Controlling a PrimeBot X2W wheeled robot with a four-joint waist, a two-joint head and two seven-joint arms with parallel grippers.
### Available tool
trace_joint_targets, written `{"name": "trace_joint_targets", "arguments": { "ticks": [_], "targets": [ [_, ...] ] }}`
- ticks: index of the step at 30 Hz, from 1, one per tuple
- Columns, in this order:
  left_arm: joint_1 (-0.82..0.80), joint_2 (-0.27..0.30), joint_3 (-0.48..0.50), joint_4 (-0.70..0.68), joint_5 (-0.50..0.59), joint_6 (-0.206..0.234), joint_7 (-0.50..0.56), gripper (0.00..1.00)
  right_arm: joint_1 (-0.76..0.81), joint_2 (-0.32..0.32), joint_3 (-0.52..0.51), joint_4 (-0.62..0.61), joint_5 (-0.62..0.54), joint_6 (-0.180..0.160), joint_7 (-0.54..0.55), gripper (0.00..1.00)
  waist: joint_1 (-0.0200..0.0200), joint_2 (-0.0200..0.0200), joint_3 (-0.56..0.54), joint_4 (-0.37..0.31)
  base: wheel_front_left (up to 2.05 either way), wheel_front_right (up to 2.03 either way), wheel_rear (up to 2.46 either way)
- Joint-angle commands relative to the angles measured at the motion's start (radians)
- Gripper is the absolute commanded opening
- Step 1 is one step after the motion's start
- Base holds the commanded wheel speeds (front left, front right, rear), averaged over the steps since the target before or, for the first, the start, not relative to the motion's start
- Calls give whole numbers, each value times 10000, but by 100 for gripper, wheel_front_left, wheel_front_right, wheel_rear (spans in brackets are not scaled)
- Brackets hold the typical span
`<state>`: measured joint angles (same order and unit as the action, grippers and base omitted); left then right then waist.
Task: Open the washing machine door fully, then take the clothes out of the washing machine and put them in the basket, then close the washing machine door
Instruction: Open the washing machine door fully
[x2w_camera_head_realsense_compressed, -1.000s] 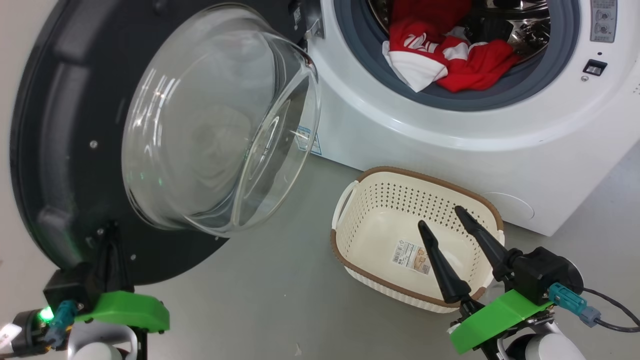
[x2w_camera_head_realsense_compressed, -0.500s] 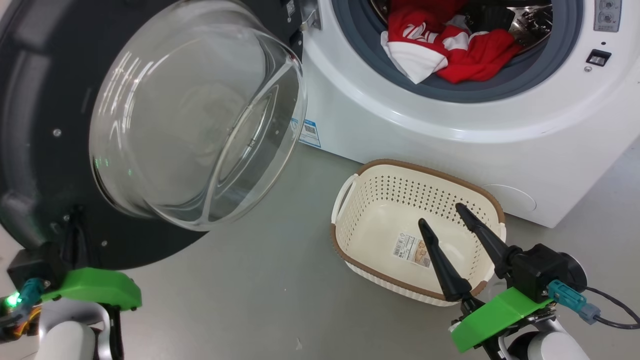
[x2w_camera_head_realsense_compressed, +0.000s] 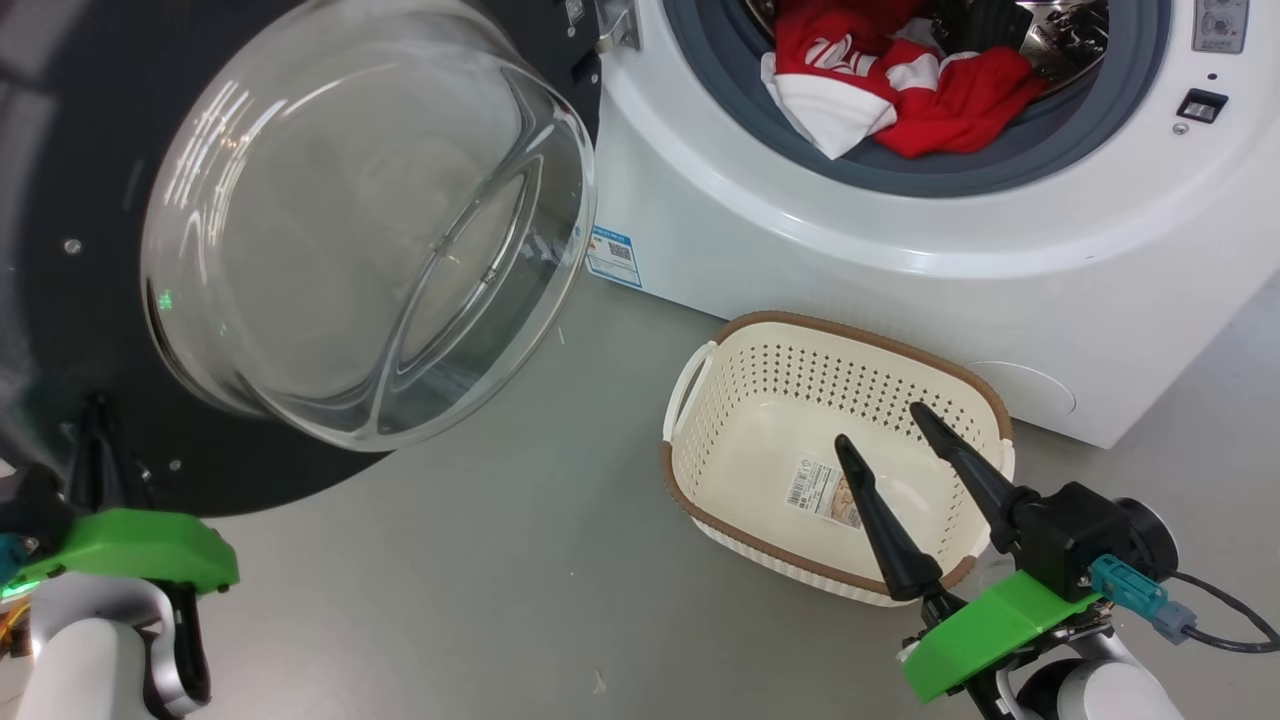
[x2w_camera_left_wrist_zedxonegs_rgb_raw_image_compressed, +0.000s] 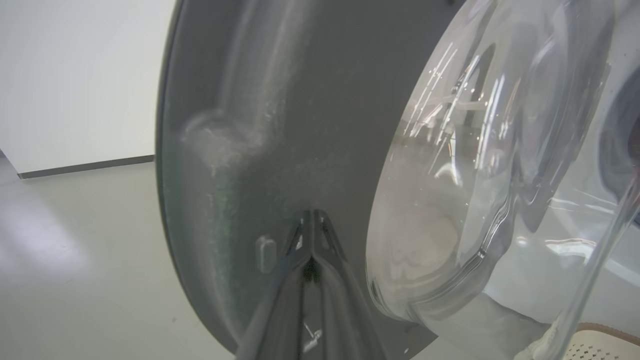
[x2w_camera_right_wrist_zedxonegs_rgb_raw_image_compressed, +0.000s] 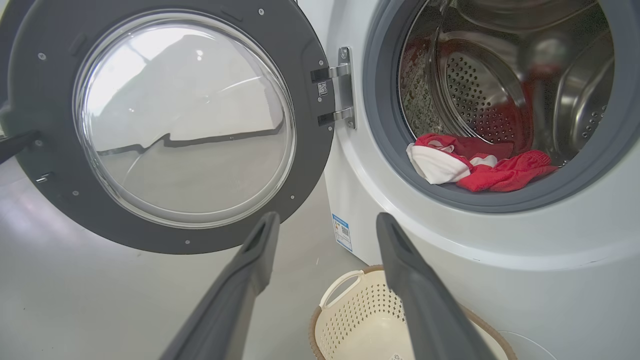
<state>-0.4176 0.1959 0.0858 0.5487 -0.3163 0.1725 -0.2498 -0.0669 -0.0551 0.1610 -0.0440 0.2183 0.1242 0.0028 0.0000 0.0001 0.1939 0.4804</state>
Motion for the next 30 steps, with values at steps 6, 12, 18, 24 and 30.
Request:
{"name": "trace_joint_targets", "arguments": {
  "ticks": [6,12,18,24,30],
  "targets": [
    [-639,484,855,149,216,-181,-119,0,-257,49,229,-382,-78,65,136,100,0,-1,23,28,0,0,0],
    [-706,414,1115,272,441,-415,-120,0,-254,49,231,-405,-79,65,164,100,0,-1,-11,22,0,0,0],
    [-629,200,1139,200,711,-601,-120,0,-216,49,263,-325,34,65,105,100,0,-1,-89,1,0,0,0],
    [-187,-257,1180,-926,959,-878,-120,0,-264,49,234,-87,231,65,-174,100,0,-1,-279,-229,0,0,0],
    [251,-589,1163,-2244,881,-1218,-120,0,-302,49,129,81,382,65,-473,100,0,-1,-317,-528,0,0,0]
  ]
}}
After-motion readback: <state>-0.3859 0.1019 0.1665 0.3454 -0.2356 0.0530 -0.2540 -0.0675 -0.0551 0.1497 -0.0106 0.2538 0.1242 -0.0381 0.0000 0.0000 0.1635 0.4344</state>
